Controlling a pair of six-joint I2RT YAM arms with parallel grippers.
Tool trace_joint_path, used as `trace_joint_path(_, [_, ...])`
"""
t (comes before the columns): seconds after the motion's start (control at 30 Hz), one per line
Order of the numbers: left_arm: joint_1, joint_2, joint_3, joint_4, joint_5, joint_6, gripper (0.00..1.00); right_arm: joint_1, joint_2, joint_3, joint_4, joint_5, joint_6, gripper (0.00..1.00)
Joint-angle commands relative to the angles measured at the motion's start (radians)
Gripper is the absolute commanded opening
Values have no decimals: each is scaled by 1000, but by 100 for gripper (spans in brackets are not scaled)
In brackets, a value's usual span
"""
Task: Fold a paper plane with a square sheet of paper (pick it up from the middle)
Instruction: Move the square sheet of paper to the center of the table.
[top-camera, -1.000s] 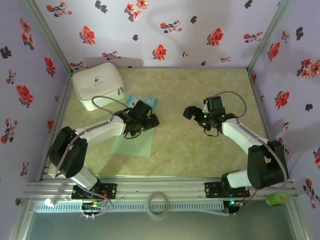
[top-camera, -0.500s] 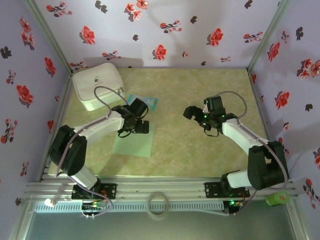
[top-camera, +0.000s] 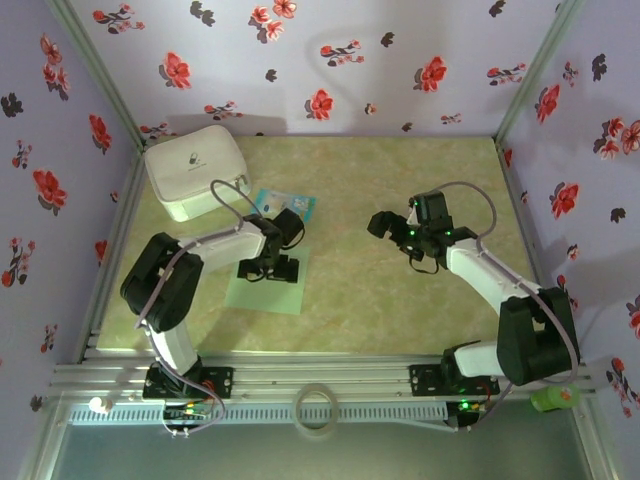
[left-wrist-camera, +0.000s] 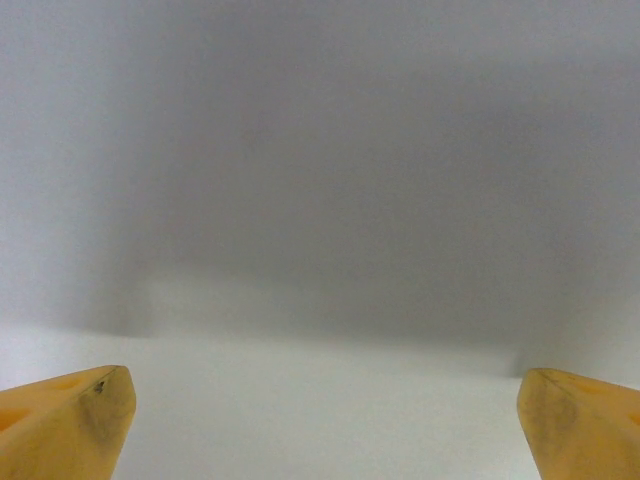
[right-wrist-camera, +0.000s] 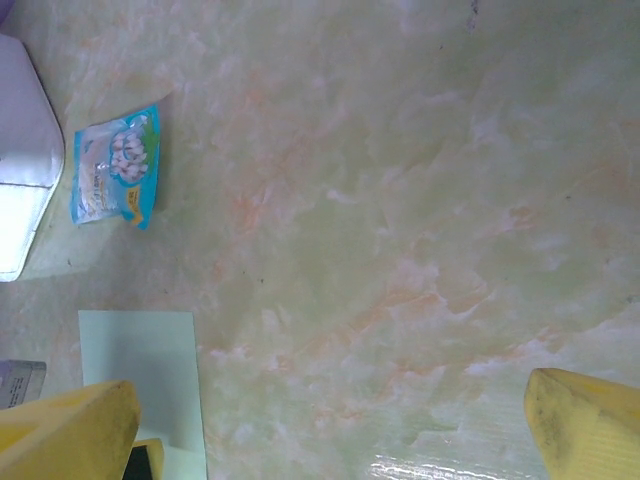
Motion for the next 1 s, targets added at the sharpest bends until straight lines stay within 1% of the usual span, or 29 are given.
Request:
trace_joint_path(0.0, [-26, 37, 19, 11, 3, -113, 98, 10, -30, -18, -24, 36, -6, 99])
trace_joint_path(0.1, [-70, 59, 46, 37, -5, -202, 98, 7, -39, -44, -11, 83, 2, 99])
trace_joint_path(0.27, [-140, 112, 129, 16, -59, -329, 98, 7, -42, -56, 9, 96, -2, 99])
trace_joint_path(0.4, [-167, 122, 172, 8, -90, -370, 98, 6, -36, -40, -4, 98, -22, 99])
trace_joint_path(0.5, [-185, 90, 199, 5, -162, -348, 100, 6, -41, -18, -21, 83, -54, 99])
trace_joint_path(0.6, [-193, 40, 203, -12, -273, -337, 100, 6, -60, -9, -26, 89, -75, 99])
trace_joint_path(0.73, [-191, -27, 178, 13, -370, -248, 100, 10, -93, 20, -72, 120, -138, 99])
trace_joint_path(0.8, [-184, -48, 154, 47, -374, -192, 100, 10, -99, 31, -83, 112, -162, 99])
trace_joint_path(0.9, [-166, -71, 120, 97, -348, -116, 100, 17, -93, 43, -75, 67, -180, 99])
trace_joint_path(0.97, [-160, -95, 79, 148, -340, -75, 100, 27, -85, 50, -75, 67, -173, 99])
